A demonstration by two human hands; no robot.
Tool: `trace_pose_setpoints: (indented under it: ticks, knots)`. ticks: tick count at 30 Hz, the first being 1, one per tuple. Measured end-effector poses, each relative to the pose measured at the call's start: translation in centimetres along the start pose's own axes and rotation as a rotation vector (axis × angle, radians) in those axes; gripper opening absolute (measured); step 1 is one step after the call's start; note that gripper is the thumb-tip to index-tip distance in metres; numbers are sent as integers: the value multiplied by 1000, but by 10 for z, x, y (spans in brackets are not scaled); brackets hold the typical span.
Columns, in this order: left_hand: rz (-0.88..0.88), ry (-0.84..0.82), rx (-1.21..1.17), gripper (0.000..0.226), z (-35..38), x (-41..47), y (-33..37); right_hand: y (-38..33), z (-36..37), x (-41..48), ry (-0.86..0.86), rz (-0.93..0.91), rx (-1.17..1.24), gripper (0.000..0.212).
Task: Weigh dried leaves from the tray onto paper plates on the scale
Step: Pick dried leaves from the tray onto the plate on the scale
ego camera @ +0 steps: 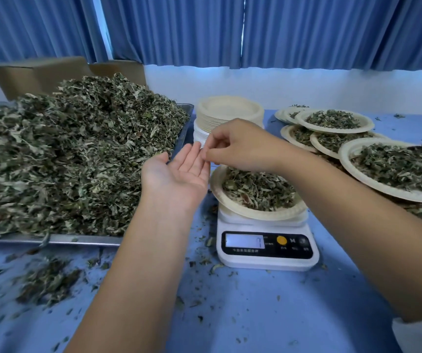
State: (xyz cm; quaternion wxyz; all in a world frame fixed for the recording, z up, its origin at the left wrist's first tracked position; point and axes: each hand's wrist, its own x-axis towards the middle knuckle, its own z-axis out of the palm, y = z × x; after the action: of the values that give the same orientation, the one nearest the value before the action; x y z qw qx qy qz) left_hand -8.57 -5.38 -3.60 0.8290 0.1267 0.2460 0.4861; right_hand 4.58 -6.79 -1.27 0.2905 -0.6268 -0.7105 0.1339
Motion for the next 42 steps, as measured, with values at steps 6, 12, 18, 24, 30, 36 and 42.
trace_pose_setpoints:
  ticks: [6, 12, 18, 24, 30, 36, 42]
  knots:
    - [93, 108, -61, 44, -9, 9, 21, -21, 8, 27, -148, -49, -158, 11]
    - [176, 158, -116, 46, -13, 18, 26, -29, 17, 43, -206, -49, -186, 9]
    - [188, 153, -111, 48, -14, 21, 28, -29, 23, 43, -245, -23, -152, 11]
    - [172, 133, 273, 48, -11, 20, 13, -8, -6, 16, -92, 64, -80, 8]
    - [244, 55, 797, 54, -6, 16, -3, 42, -38, -28, 174, 276, -128, 11]
    - [387, 43, 1423, 38, -13, 18, -16, 73, -49, -58, 151, 451, -316, 17]
    - [328, 60, 1507, 33, -16, 20, -19, 80, -43, -67, 128, 472, -263, 17]
